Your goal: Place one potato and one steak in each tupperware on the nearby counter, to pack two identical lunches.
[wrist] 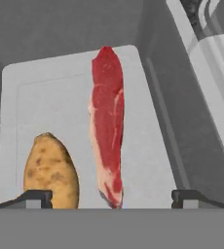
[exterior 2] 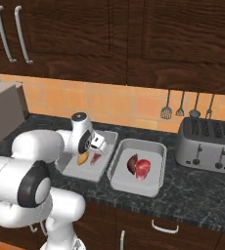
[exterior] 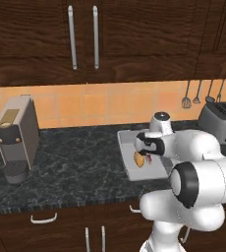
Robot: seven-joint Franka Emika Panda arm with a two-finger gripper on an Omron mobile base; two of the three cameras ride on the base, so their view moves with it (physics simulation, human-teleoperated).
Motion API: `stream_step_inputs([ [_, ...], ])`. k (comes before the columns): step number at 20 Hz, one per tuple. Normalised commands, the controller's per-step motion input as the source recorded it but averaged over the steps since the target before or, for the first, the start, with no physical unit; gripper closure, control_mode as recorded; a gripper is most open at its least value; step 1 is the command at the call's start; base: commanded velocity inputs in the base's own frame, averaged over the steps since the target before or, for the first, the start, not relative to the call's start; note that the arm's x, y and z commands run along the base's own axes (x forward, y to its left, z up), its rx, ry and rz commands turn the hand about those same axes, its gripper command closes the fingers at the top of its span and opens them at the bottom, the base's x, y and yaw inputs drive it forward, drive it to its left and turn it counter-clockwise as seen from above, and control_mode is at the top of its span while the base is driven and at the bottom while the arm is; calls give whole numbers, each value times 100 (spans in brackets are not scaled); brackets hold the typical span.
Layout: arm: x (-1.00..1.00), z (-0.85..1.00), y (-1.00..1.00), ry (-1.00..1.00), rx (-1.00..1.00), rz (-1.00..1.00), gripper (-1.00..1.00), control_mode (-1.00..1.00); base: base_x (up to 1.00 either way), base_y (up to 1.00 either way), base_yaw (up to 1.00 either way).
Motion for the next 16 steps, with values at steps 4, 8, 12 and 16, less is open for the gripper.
stream_step_inputs([
  [4, -100, 90, 23, -19, 0, 0, -100, -100, 0, 0, 0],
  [8, -98, 100, 17, -19, -3, 0, -100, -100, 0, 0, 0],
  [12, -89, 100, 0, -18, -6, 0, -100, -100, 0, 0, 0],
  [16, -78, 100, 0, -24, -7, 0, -100, -100, 0, 0, 0],
])
